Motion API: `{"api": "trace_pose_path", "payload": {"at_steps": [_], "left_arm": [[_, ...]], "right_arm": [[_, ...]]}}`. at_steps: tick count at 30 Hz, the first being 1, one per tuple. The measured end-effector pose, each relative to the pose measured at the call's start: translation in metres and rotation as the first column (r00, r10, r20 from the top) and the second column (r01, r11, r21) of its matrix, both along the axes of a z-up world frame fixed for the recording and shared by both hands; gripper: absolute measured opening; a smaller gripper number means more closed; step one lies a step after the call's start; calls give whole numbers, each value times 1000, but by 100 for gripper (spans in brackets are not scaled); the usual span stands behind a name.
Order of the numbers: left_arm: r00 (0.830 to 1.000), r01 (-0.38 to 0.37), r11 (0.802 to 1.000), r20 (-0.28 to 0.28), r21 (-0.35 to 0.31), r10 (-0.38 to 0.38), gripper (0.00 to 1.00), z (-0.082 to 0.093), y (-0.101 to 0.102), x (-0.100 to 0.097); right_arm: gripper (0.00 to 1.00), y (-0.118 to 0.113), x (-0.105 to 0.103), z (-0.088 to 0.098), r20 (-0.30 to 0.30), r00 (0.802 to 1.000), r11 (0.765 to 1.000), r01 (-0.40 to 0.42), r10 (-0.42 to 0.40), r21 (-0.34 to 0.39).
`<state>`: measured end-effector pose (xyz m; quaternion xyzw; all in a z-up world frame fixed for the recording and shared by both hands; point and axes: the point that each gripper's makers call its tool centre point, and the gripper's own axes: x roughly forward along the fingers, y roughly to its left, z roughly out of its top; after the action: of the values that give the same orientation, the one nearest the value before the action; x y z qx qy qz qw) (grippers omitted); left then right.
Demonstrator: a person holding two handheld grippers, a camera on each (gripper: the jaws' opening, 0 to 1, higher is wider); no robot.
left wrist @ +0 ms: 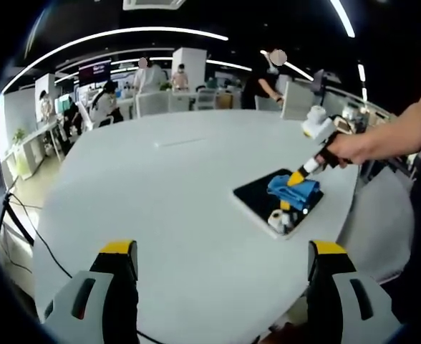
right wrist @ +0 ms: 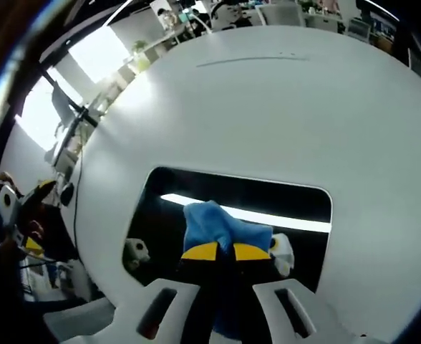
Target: Wipe the mirror surface with the cleaning cloth until all visible marks leave the cleaned area.
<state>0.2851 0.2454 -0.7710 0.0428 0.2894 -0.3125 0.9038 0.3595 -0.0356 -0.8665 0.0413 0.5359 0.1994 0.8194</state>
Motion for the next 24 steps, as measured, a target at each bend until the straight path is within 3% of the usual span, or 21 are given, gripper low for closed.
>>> {"api": "trace_pose_path", "payload": {"at_steps": [24], "left_arm": [[1000, 11, 1000, 0, 1, -11, 99, 1, -6, 1]], "right_arm": [[0, -63, 2, 0, -2, 999, 997, 54, -54, -49]]}}
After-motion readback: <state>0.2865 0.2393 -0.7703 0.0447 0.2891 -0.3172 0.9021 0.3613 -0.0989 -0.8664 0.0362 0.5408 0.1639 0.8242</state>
